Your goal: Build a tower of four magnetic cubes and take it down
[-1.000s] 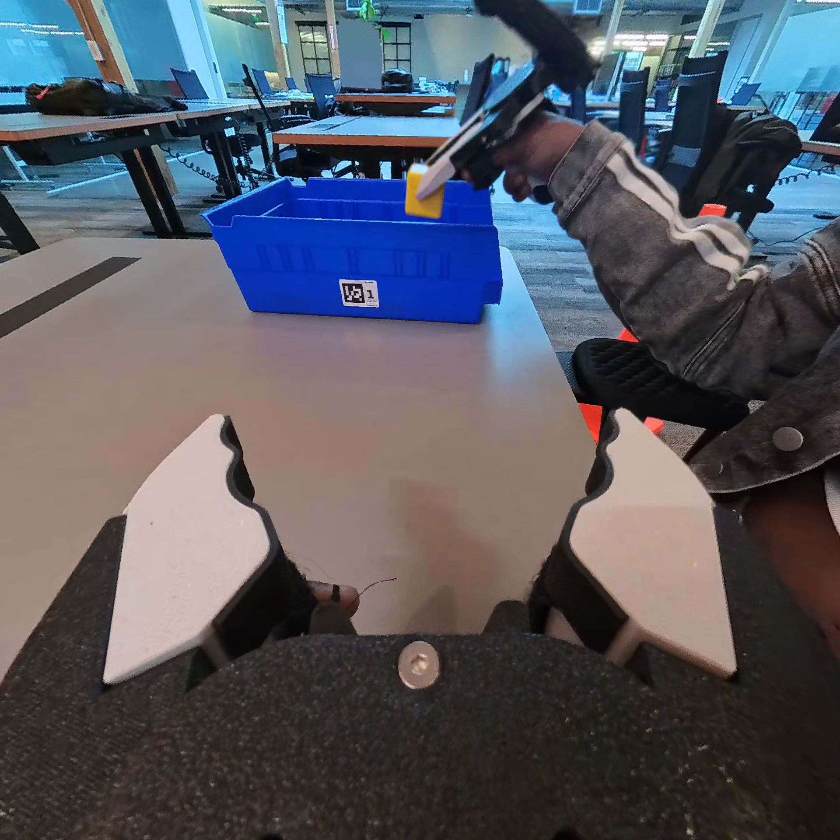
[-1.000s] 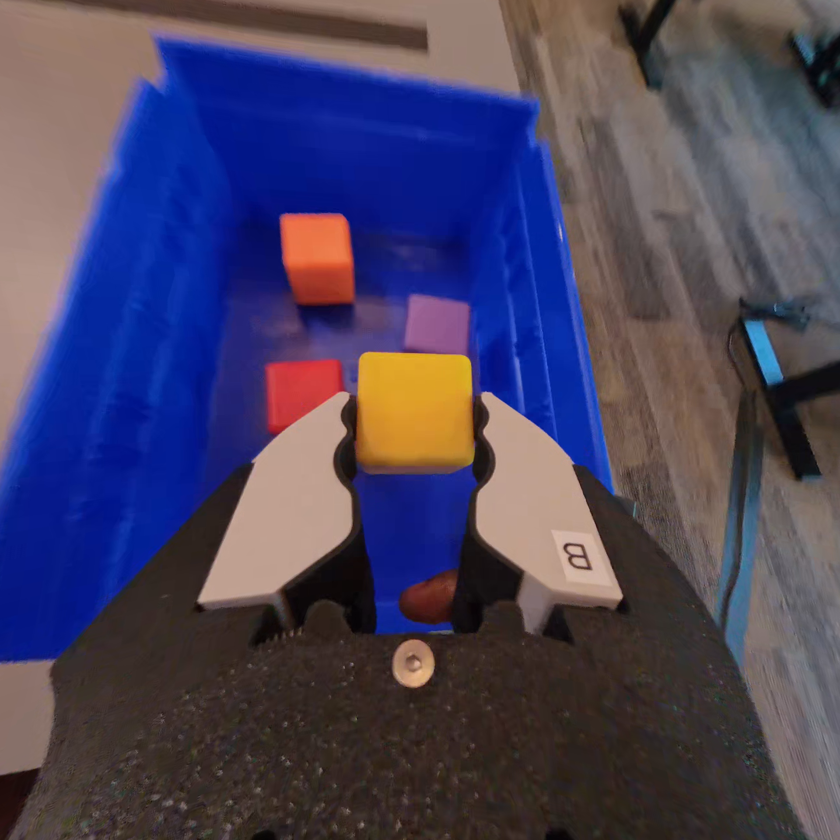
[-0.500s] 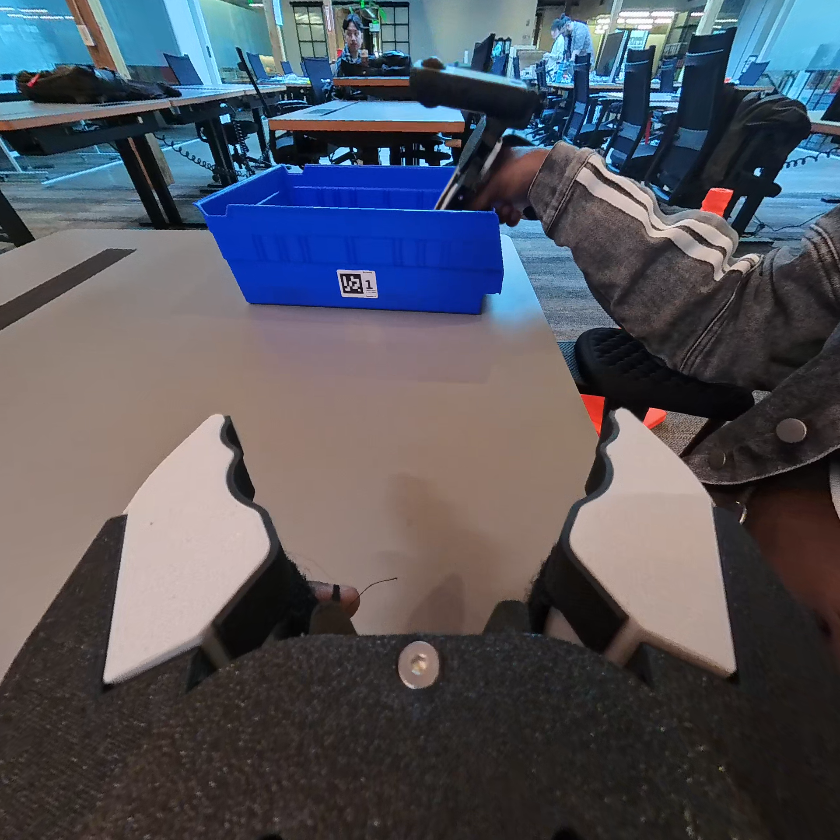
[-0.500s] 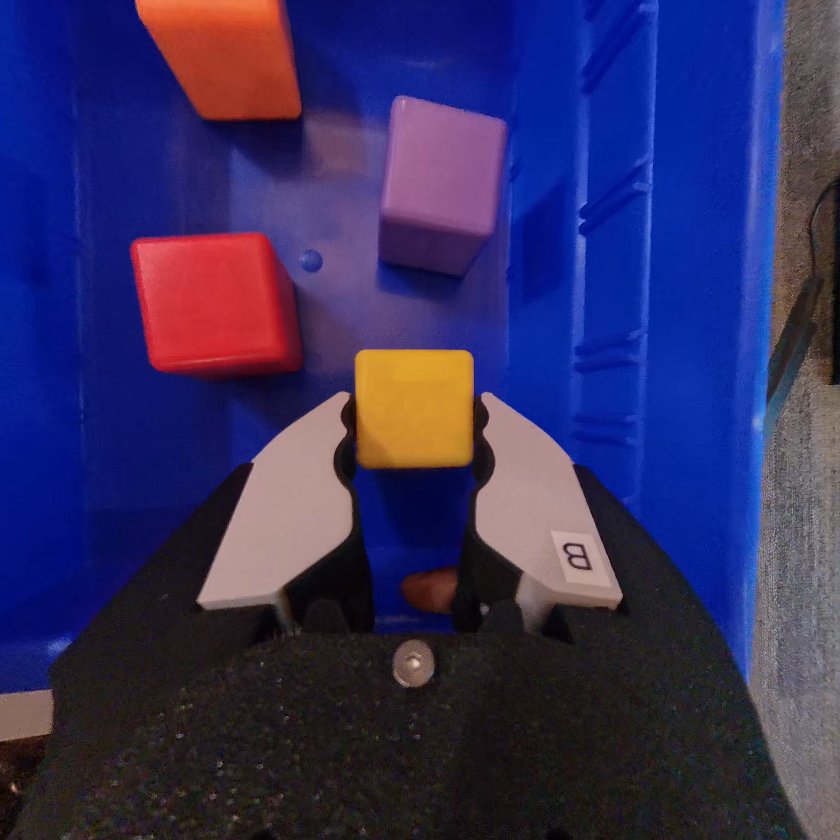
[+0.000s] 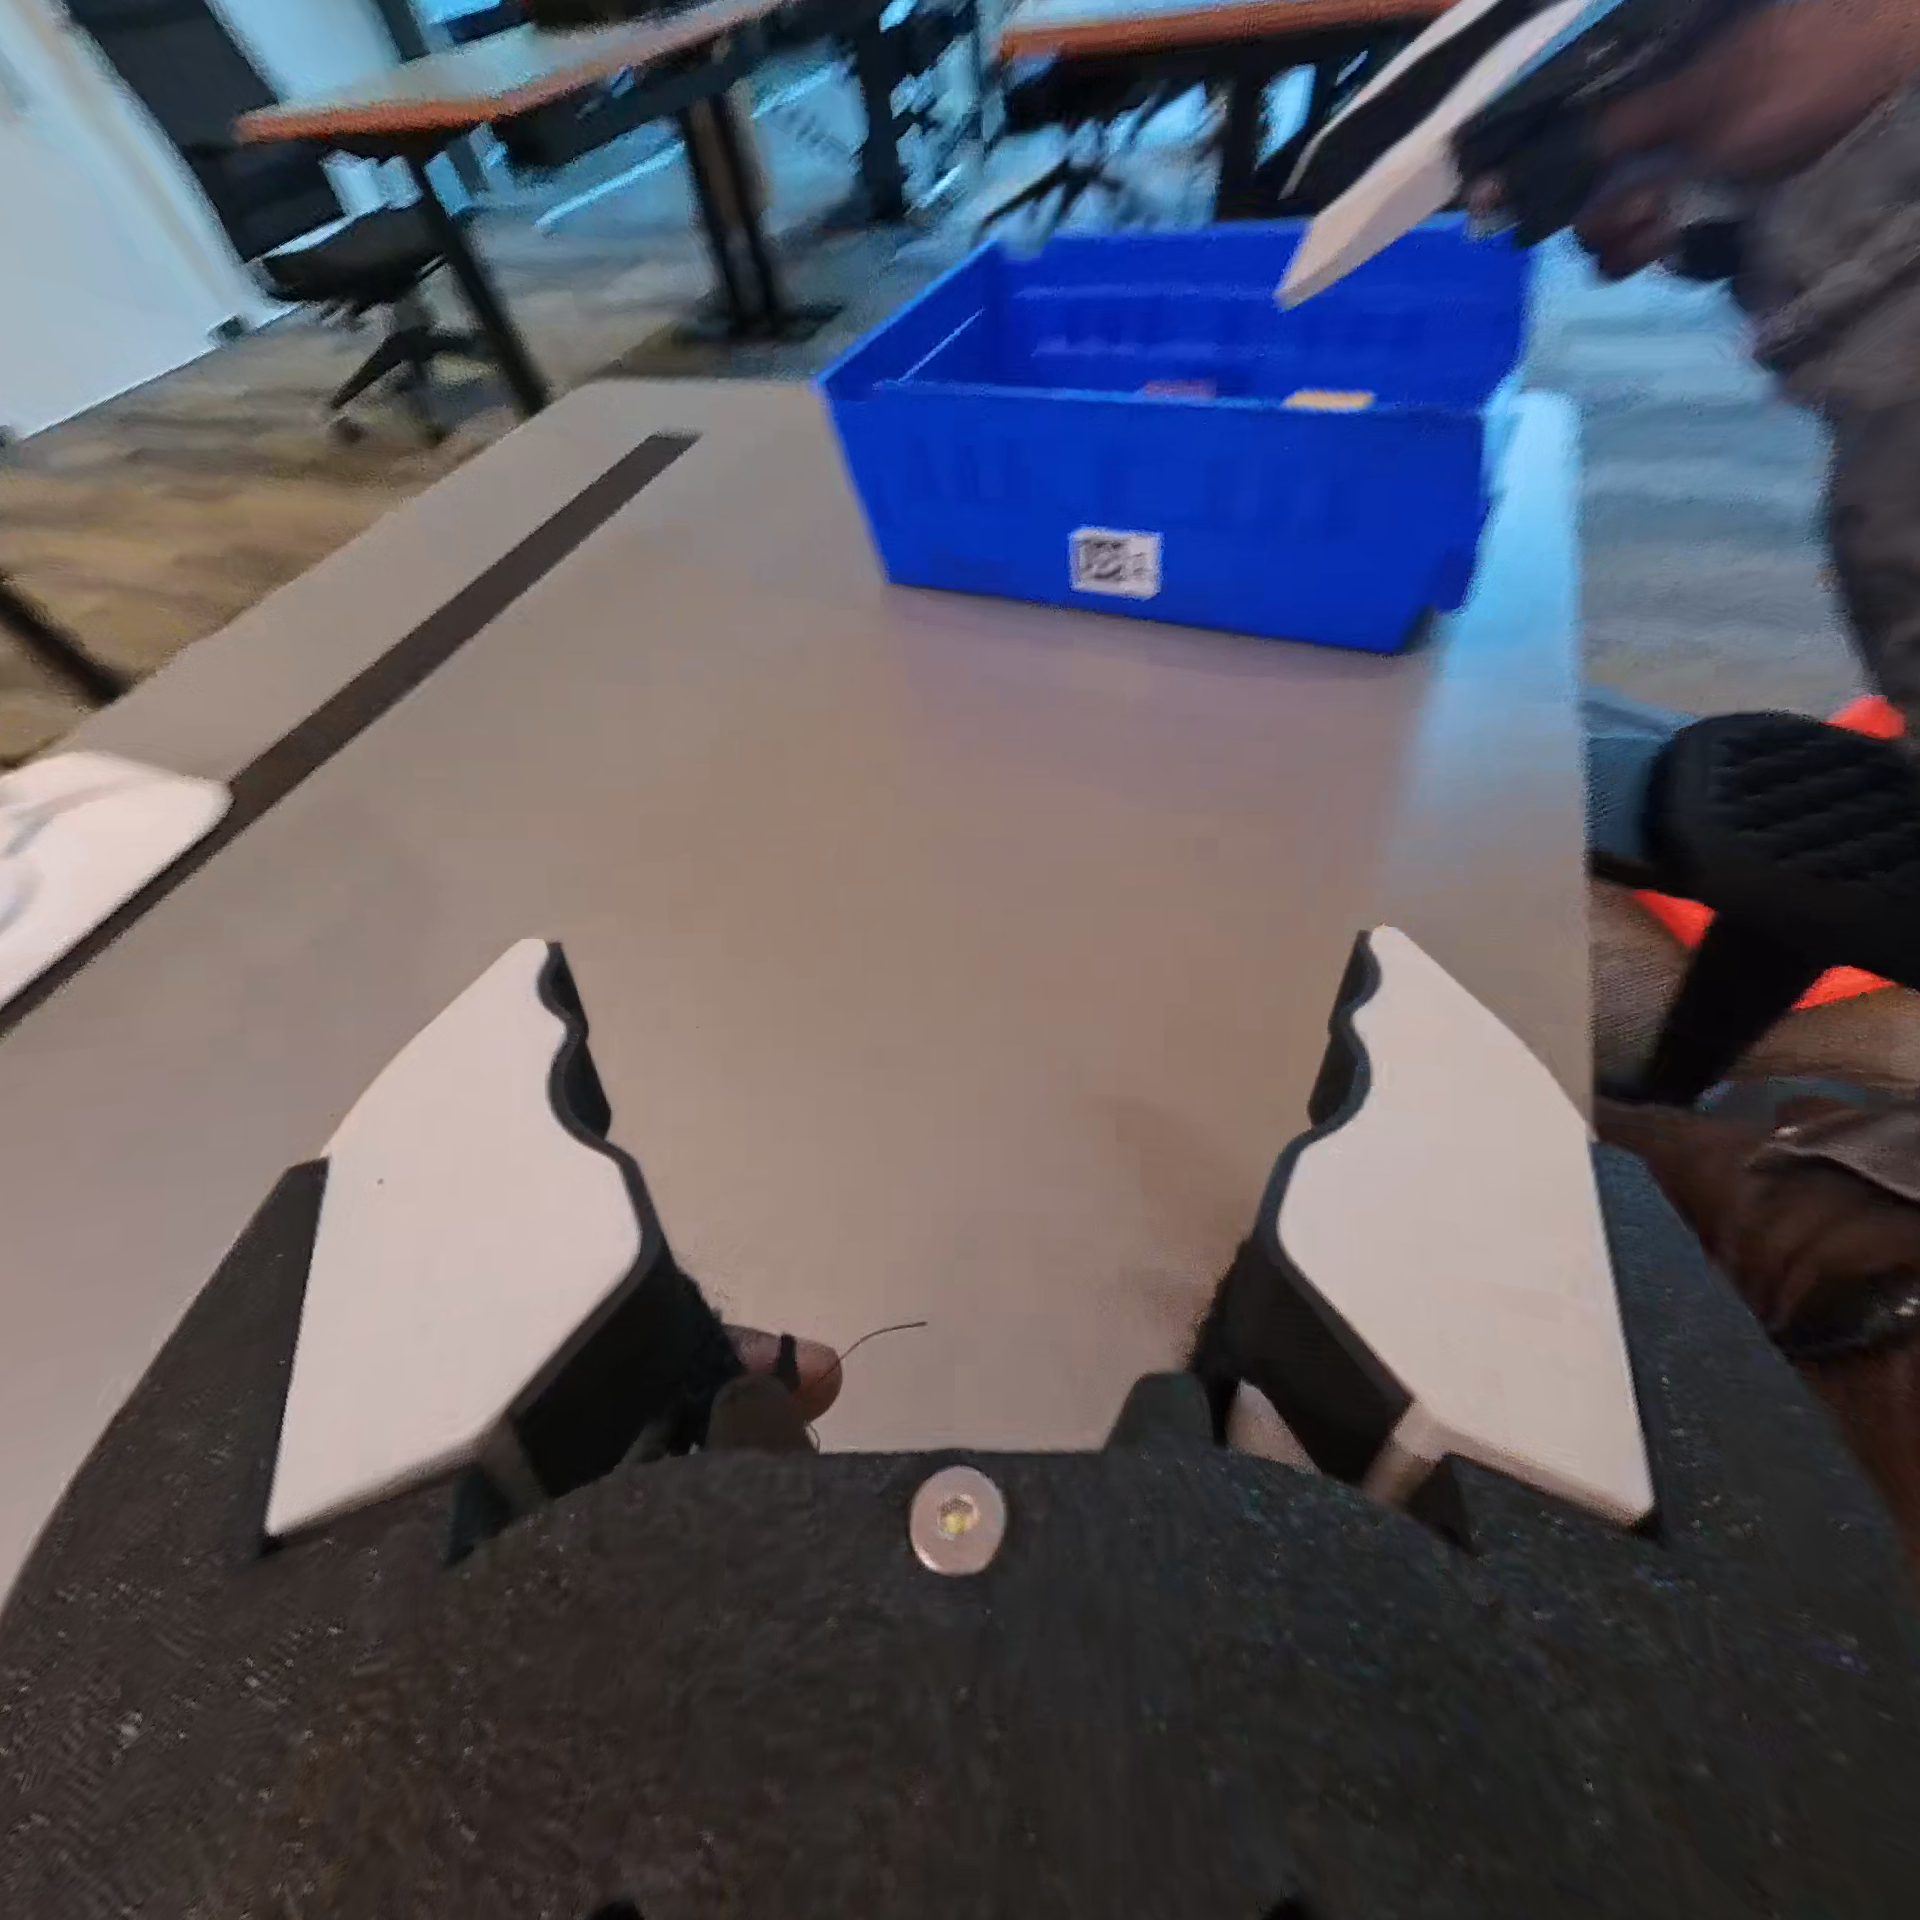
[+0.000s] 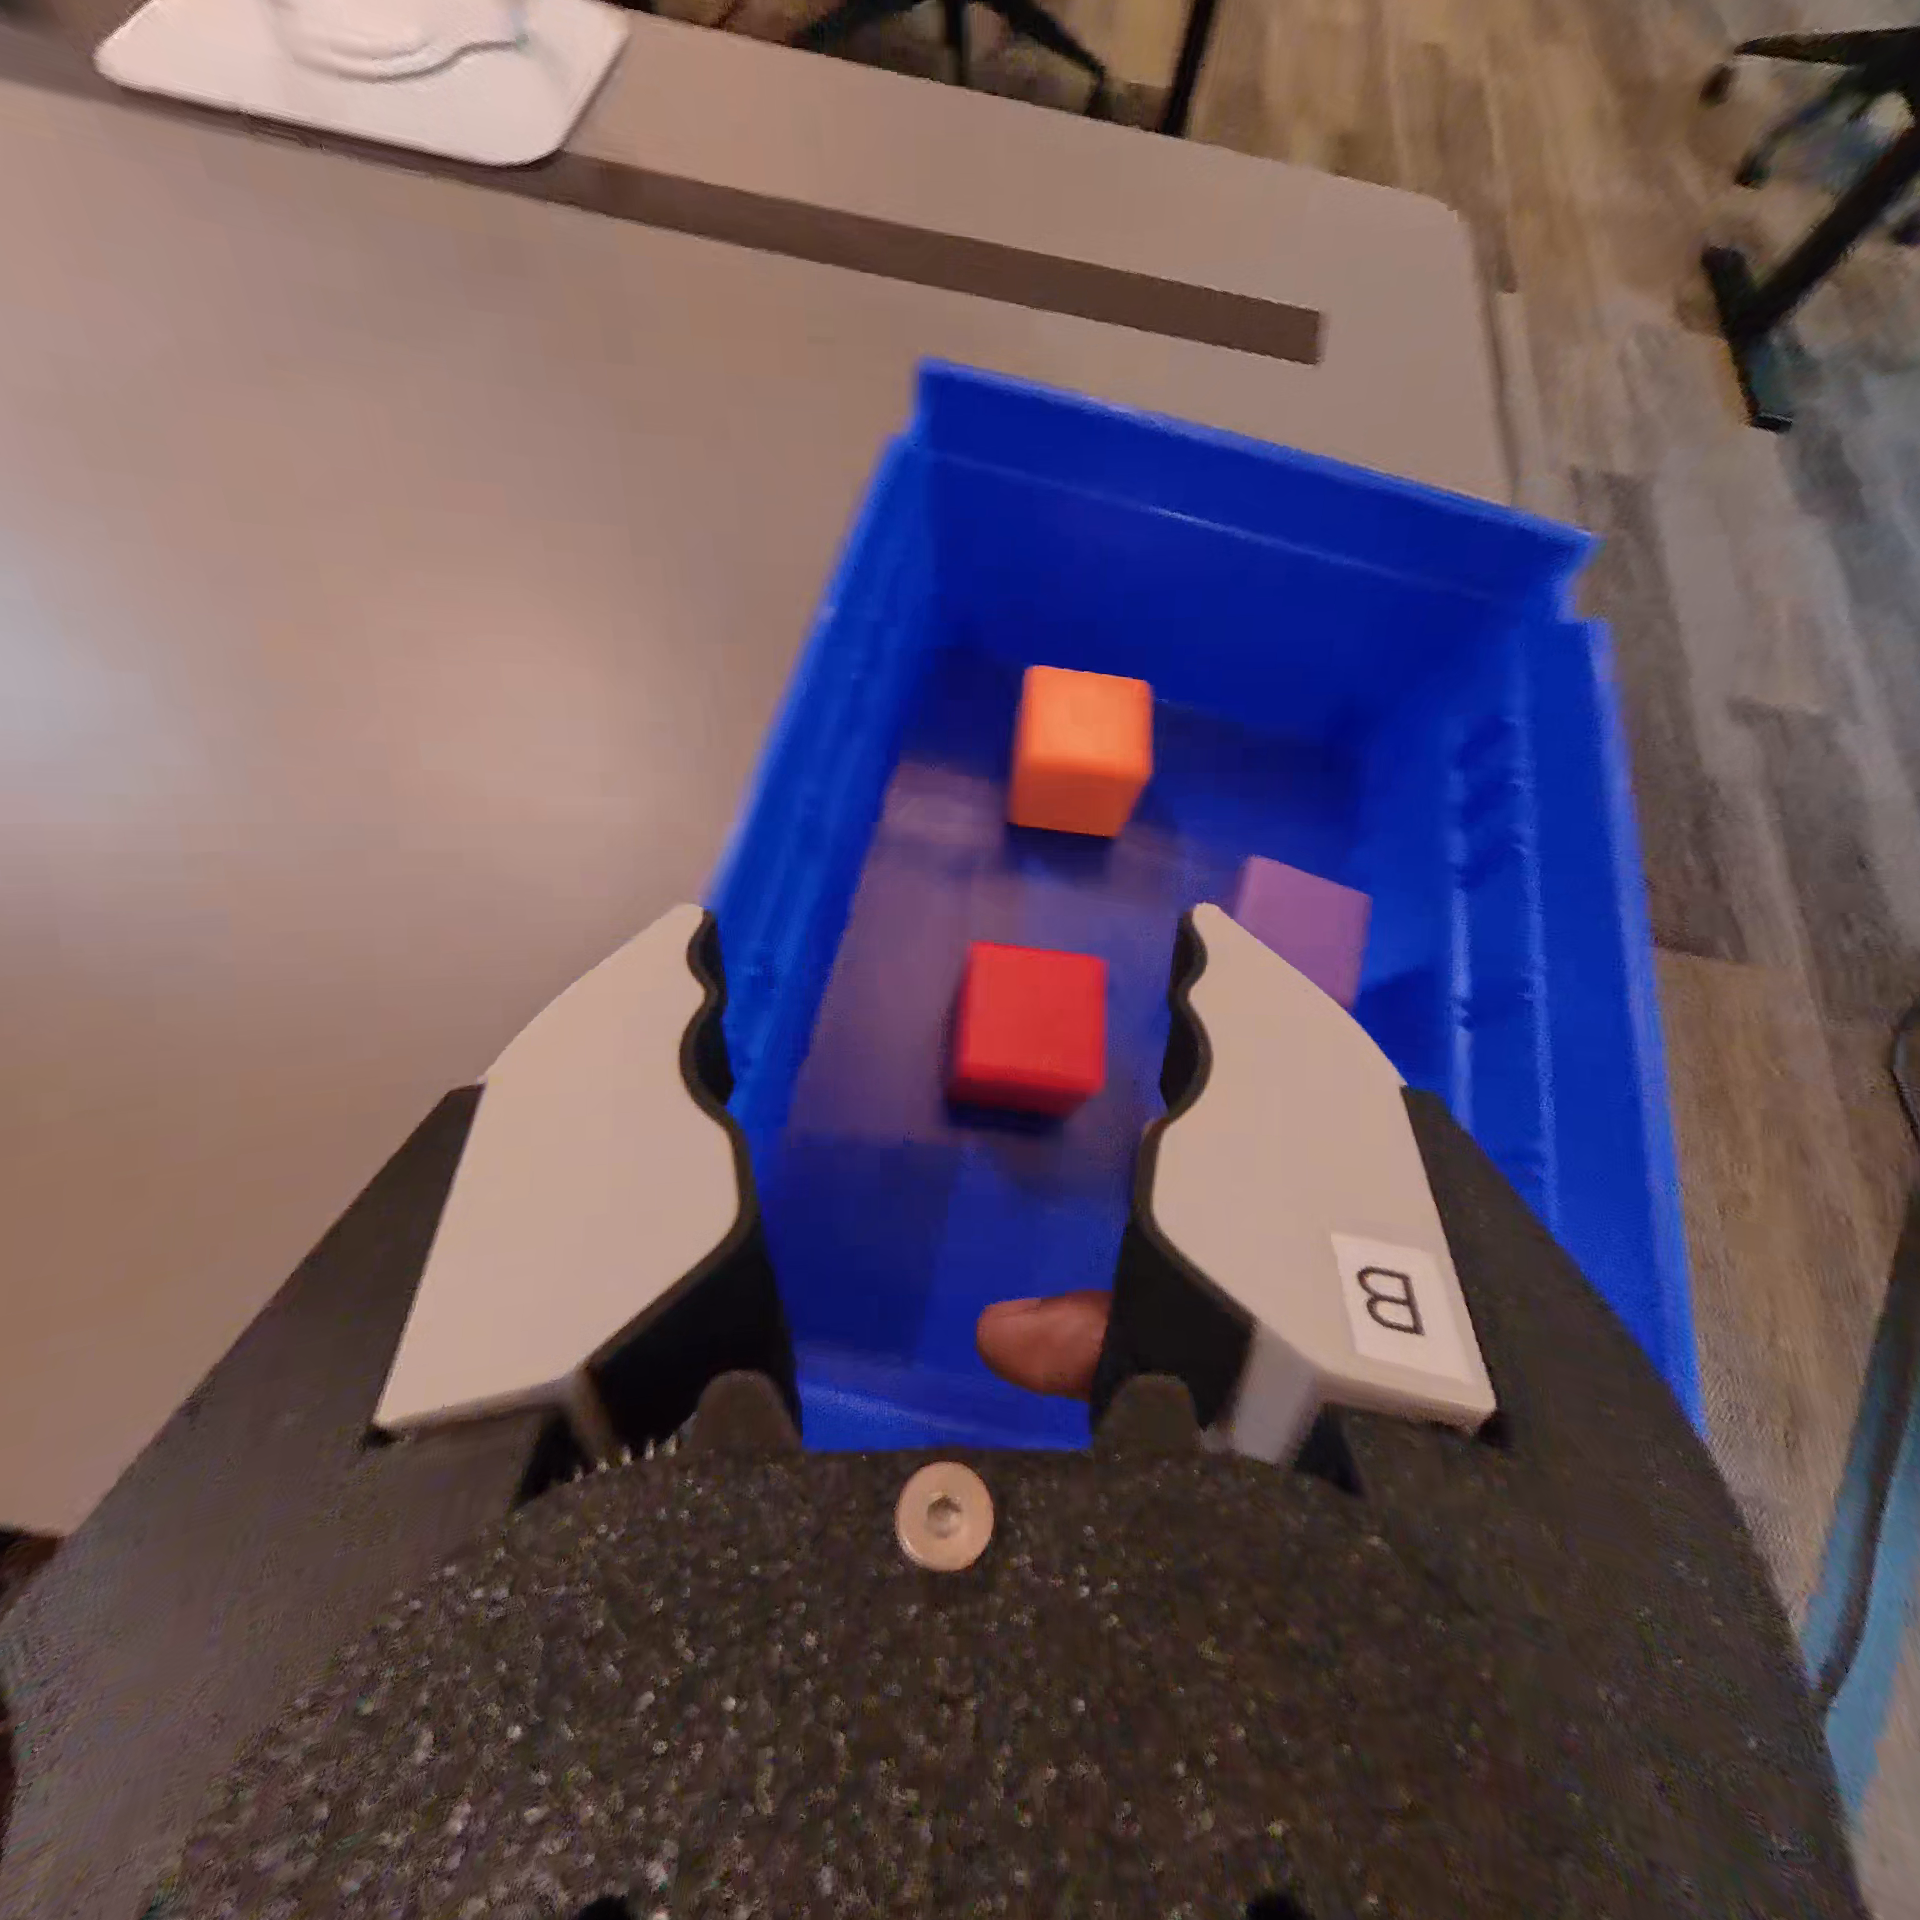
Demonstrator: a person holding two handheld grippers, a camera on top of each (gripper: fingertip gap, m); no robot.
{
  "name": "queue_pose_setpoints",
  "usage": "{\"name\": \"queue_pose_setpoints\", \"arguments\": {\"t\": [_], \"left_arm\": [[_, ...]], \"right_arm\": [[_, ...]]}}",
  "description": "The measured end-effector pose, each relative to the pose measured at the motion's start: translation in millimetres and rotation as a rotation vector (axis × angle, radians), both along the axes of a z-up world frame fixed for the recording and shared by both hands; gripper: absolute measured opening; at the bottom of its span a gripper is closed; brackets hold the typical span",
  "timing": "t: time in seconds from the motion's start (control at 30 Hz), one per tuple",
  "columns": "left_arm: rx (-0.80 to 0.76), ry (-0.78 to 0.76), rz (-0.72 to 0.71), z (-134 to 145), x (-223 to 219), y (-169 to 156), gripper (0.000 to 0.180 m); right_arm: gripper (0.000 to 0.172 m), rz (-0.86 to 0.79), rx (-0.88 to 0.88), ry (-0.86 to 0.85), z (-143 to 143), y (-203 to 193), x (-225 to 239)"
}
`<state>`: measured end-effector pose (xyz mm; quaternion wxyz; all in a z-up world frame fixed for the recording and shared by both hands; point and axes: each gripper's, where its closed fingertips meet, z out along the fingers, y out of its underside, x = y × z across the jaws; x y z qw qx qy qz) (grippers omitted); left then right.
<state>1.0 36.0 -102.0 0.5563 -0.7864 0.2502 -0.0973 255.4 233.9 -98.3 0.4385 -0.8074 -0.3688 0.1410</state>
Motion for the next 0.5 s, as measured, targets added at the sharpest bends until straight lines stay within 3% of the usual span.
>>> {"name": "queue_pose_setpoints", "arguments": {"t": [0.23,0.37,0.5], "left_arm": [[-0.100,0.289,0.466,36.2,-82.8,-62.9,0.117],[-0.261,0.357,0.701,29.0,-141.0,-120.0,0.114],[-0.401,0.295,0.808,3.0,-175.5,-159.7,0.109]], "right_arm": [[0.081,0.182,-0.073,-0.184,-26.3,-31.6,-48.4],[0.083,0.200,-0.118,-0.260,-44.8,-37.3,-56.3],[0.082,0.211,-0.142,-0.292,-56.3,-42.7,-61.6]]}}
